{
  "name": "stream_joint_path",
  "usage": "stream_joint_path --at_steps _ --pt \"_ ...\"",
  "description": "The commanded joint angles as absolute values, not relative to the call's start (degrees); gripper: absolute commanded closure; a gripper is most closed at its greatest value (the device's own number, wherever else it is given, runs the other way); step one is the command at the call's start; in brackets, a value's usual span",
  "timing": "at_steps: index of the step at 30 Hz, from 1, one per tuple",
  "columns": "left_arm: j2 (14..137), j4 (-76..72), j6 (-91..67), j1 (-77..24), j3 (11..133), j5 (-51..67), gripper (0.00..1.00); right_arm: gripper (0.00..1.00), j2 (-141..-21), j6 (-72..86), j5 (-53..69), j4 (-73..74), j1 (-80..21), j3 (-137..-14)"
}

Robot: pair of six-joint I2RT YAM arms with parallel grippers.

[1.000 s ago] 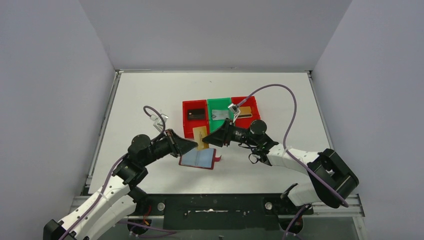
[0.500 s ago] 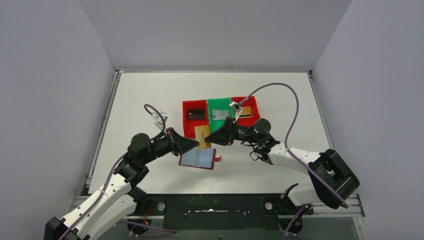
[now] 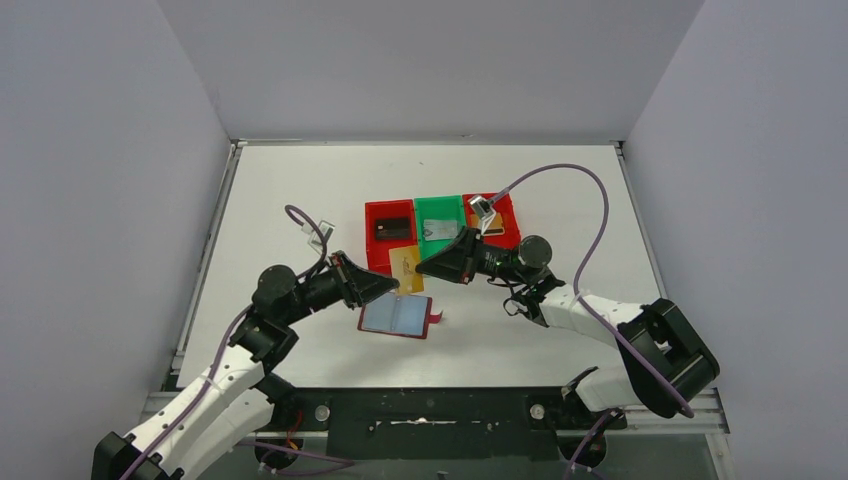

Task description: Take the credit cards out of the card holder

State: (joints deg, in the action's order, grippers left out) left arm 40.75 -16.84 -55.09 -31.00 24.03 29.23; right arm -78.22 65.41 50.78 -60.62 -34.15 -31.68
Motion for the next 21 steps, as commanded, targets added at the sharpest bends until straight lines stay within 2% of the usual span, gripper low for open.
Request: stream_joint_path --at_steps 1,4,6,14,19,21 --pt "41.26 -22.64 -56.52 -30.24 23.47 30.50 1.00 0.80 -76.66 64.75 52.50 -64.04 -34.06 -32.12" --pt "41.58 -23.46 -56.86 -30.15 23.42 31.13 1.00 0.68 -76.30 64.02 52.44 -62.62 -34.15 -32.00" --pt "41.67 -23.65 -57.23 -30.15 23.26 31.09 1.00 0.68 -76.28 63.68 52.70 -62.15 -34.21 -32.27" --pt "42.85 -26.19 -58.62 -30.06 22.88 31.64 1.00 0.82 -77.12 63.81 52.78 -62.88 -34.46 -32.96" --pt "44.46 -27.55 -59.03 -30.00 22.50 32.55 1.00 0.85 -77.56 64.31 53.46 -63.23 -34.53 -33.35" --pt "44.72 -27.65 -59.15 -30.03 22.42 32.61 1.00 0.89 -77.72 64.24 53.80 -63.02 -34.56 -33.53"
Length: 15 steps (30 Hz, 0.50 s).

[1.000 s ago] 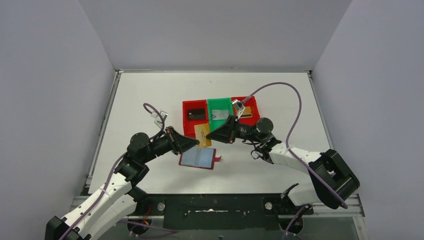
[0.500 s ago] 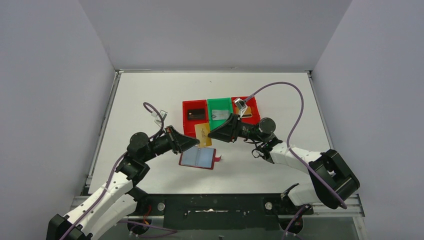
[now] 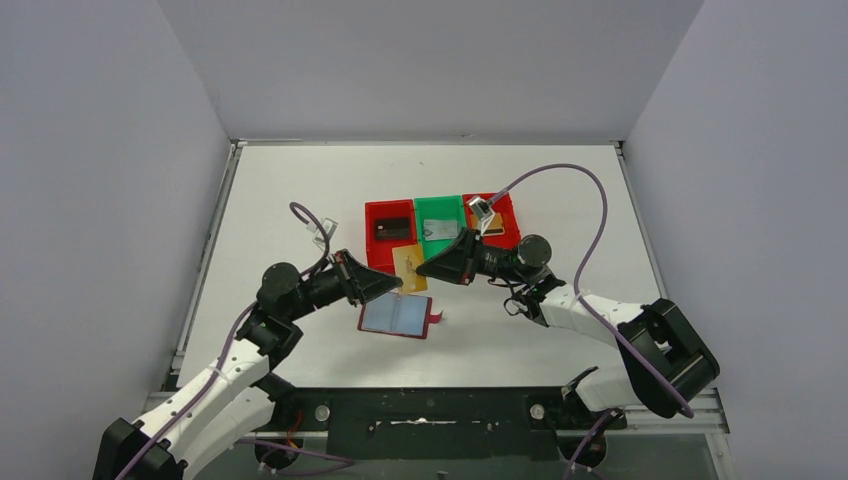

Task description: Take the credit cards out of the card holder

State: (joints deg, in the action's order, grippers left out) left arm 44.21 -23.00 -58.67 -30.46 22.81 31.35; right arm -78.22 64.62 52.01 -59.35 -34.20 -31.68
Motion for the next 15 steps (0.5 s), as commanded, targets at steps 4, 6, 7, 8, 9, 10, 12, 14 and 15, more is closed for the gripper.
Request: stream_joint_path --at_steps 4,6,7,8,9,10,12,14,15 --pt "44.02 -26.07 -58.87 -29.70 22.48 31.60 1.00 1.00 -76.99 62.94 53.07 -61.34 -34.39 -33.24" --pt "43.34 -23.62 -58.02 -29.46 22.73 30.64 0.82 1.00 -75.96 60.56 51.36 -57.67 -34.32 -33.22" --pt "42.99 -21.30 -57.25 -29.32 23.13 29.78 0.68 1.00 -75.20 59.36 50.31 -55.77 -34.28 -33.16" --pt "42.57 -18.90 -56.31 -29.27 23.69 28.78 0.56 1.00 -74.36 57.94 49.23 -53.74 -34.23 -33.14" --pt "42.07 -16.19 -55.27 -29.22 24.25 27.68 0.46 1.00 -73.30 56.22 48.02 -51.50 -34.14 -33.09" --pt "41.41 -13.36 -54.18 -29.19 24.94 26.40 0.37 1.00 -72.11 54.33 46.45 -48.43 -33.97 -33.10" --pt "40.35 -7.41 -51.51 -29.13 26.61 22.87 0.25 1.00 -69.47 49.66 42.32 -40.76 -33.53 -33.60" --pt "39.36 -1.08 -49.06 -29.09 28.50 19.29 0.18 1.00 -66.79 44.04 37.80 -31.66 -33.05 -34.75" --pt "39.03 1.84 -47.67 -29.09 29.61 17.65 0.16 1.00 -65.46 41.13 34.29 -26.67 -32.83 -35.56"
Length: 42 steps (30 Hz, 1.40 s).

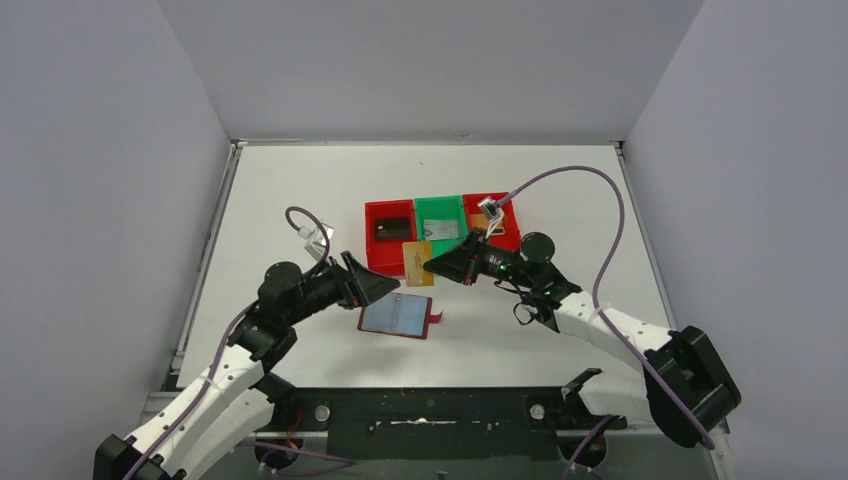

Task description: Take the credit cards out of the card holder

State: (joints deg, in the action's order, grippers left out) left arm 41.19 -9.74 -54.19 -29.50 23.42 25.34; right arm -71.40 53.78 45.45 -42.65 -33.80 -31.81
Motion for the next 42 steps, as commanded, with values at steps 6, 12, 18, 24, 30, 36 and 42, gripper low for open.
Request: stream_joint_path --at_steps 6,12,18,24,30,36,42 --pt "39.35 19.89 -40.88 -28.99 36.85 4.96 0.11 1.00 -59.24 17.72 11.65 -3.57 -32.62 -41.81" --pt "42.33 28.71 -36.30 -27.74 42.72 -6.68 0.09 1.00 -57.43 0.13 -6.34 3.36 -32.56 -45.38" --pt "48.70 30.10 -33.42 -19.46 45.46 -4.04 0.07 1.00 -63.58 -10.79 -13.74 10.65 -32.30 -52.35" --pt "48.91 29.86 -27.93 -5.40 45.27 5.86 0.06 1.00 -70.17 -21.54 -8.61 12.73 -30.61 -56.10" --pt "45.20 23.31 -26.16 -4.31 38.89 6.88 0.06 1.00 -78.79 -33.81 1.42 20.09 -26.87 -61.44" --pt "43.59 21.36 -25.71 -4.30 38.59 7.22 0.06 1.00 -84.47 -45.29 3.26 19.31 -25.04 -62.23" --pt "43.22 20.12 -25.66 -4.33 38.03 7.55 0.05 1.00 -88.50 -53.84 6.78 21.01 -24.22 -64.94"
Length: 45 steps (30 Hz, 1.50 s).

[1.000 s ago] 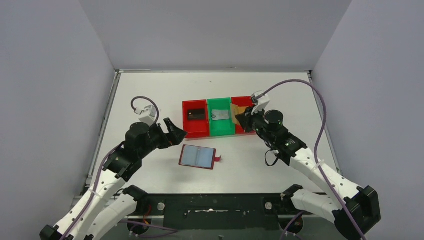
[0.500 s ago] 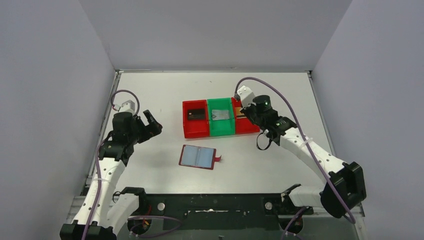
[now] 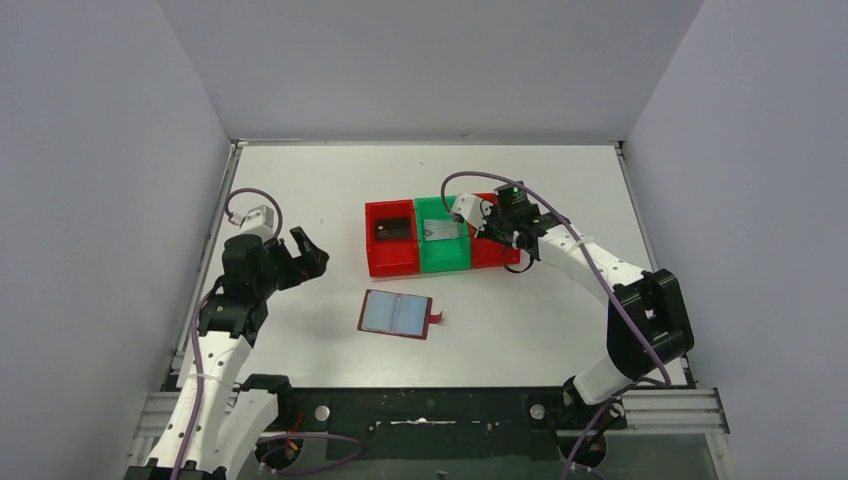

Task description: Take the credit cards out of the card holder

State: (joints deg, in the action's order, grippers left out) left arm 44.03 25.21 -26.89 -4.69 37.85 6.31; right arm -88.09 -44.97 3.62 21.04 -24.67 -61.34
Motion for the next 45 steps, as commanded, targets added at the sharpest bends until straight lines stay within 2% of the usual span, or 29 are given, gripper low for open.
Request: stream_joint_path --at_steps 1,17,24,29,38,41,45 --pt "43.24 19.95 -25.66 -4.32 37.90 7.86 0.05 1.00 -88.87 -54.11 7.03 20.11 -24.11 -64.93" --pt "41.59 20.42 -24.61 -4.39 37.88 7.93 0.05 1.00 -98.47 -66.10 6.37 11.31 -21.87 -67.68" --pt "42.07 20.37 -23.32 -4.39 38.03 10.17 0.06 1.00 -103.72 -67.87 11.01 17.28 -21.58 -75.44" --pt "41.95 20.62 -23.11 -4.39 38.08 10.22 0.06 1.00 -106.89 -69.28 11.24 16.14 -21.15 -77.49" --pt "42.79 19.95 -22.42 -4.30 37.90 10.20 0.06 1.00 -109.95 -69.65 12.16 9.30 -20.58 -76.54" --pt "42.58 19.74 -22.50 -4.28 37.88 10.28 0.06 0.95 -110.47 -69.87 11.86 10.59 -20.82 -76.46" --pt "42.54 19.56 -22.35 -4.31 37.88 10.36 0.06 0.95 -110.40 -69.74 11.44 10.36 -20.63 -75.31"
